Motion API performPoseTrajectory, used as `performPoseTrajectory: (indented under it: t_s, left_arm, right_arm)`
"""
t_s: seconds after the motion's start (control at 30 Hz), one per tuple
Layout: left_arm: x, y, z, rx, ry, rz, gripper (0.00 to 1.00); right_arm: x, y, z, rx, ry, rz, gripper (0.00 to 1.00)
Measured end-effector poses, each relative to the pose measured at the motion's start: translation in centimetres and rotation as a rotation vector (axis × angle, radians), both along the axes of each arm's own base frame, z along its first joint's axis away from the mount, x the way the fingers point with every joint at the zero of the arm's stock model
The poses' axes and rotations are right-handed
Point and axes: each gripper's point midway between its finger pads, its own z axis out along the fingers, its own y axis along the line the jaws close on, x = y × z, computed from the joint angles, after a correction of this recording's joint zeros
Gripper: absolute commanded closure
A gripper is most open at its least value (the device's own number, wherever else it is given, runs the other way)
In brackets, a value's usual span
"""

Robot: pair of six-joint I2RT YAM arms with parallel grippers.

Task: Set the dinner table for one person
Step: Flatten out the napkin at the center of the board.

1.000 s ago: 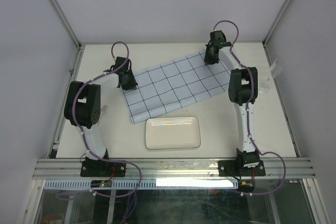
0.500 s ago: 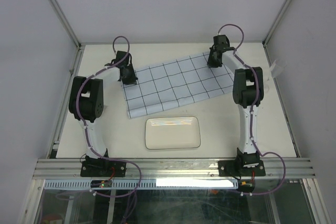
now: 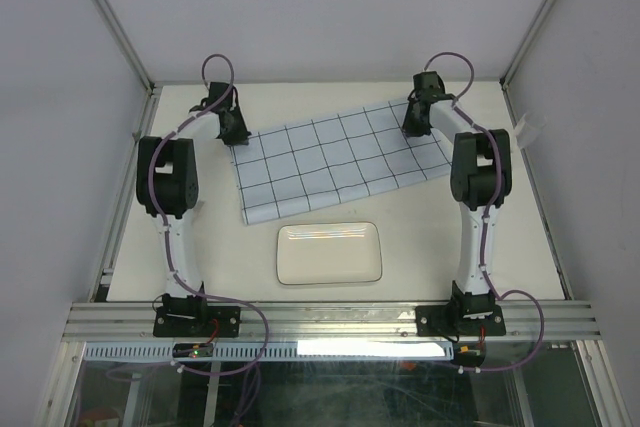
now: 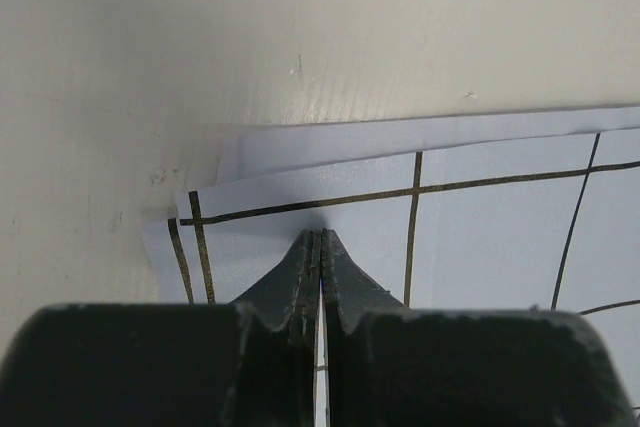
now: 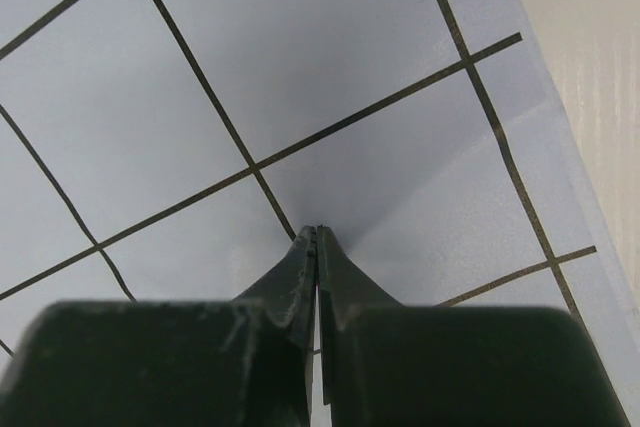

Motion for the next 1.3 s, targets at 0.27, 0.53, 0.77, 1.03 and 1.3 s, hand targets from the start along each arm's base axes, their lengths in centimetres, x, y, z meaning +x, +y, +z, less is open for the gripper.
performPoseTrajectory:
  t_s: [0.27,0.53,0.77,1.03,1.3]
  left_arm:
    - [-3.2,-1.2,1.5,-0.02,0.024,-0.035,1.0]
    - [-6.7,-3.2,5.0,-0.042,-0.04,-0.066,1.0]
    - [-10.3,-0.6,0.9,0.041,0.055,0.024,1.0]
    - [-11.3,0.6,-0.3,0.089,0.083,0.076,1.0]
    - [-11.1,1.1,-0.6,0.113,0.085,0.089,1.0]
  right_arm:
    - [-0.6,-0.2,0.1,-0.008,0.025,0.0,1.0]
    - [-0.8,-0.4,0.4,-0.026,0.065,0.013,1.0]
    - [1.8,-0.6,1.2,-0.055,0.024,0.031,1.0]
    - [5.4,-1.0,1.7,-0.105,-0.059,0.056,1.0]
    - [7.4,-2.4,0.7,-0.145,-0.101,0.044,1.0]
